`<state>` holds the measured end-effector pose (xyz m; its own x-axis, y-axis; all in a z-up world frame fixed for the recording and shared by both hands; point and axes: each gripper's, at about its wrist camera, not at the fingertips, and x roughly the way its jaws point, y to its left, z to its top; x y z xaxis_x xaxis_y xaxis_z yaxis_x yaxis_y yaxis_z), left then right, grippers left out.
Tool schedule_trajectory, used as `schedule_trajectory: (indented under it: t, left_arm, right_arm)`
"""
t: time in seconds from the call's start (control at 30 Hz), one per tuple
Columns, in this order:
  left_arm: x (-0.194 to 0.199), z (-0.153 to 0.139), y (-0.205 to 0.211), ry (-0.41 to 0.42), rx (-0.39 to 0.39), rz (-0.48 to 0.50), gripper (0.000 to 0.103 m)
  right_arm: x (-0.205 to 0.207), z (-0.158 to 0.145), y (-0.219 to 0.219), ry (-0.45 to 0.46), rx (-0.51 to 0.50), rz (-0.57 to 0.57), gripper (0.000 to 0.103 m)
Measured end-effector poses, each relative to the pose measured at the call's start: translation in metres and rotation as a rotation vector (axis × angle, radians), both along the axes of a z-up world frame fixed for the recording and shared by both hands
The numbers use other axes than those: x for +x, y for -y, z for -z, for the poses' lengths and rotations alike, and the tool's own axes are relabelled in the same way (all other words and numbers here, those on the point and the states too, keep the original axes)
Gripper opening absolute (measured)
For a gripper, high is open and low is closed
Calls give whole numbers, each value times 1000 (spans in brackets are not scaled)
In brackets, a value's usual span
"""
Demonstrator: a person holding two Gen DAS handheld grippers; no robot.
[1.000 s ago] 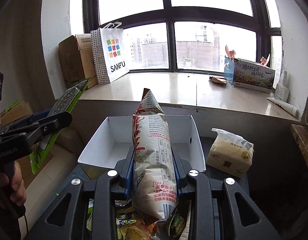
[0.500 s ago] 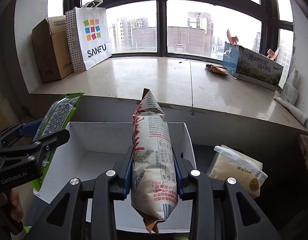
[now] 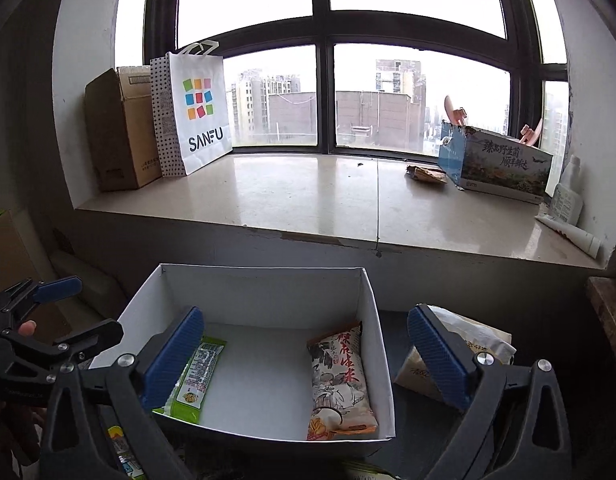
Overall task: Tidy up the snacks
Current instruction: 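Lower both held snacks into the white box and open both grippers, then grasp the long white cracker bag with the right gripper while the left grasps a yellow chip bag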
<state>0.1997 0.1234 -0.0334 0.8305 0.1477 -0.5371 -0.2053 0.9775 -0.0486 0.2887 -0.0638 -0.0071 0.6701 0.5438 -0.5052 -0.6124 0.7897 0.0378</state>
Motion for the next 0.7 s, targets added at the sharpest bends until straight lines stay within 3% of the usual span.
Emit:
schedule_trajectory:
  t: [0.1,0.2,0.33,0.43,0.7]
  left_arm:
    - [-36,-9,15,54,34,33,103]
    - [-70,-15,26,67,-7,64,103]
    - [-117,-19,46,85,12,75,103]
    - [-147,-16,57,82,38,39,103]
    - [-200,-15,72,117,16,88,103]
  right_arm:
    - [-32,-8,15,52,48,-45,103]
    - [-64,-14,33,39,79,-78,103]
    - [-108,-18,62,14,143,-97,103]
    - [-138,-15,82,9,140,-60,103]
    - [-193,9,134,-4,113,83,103]
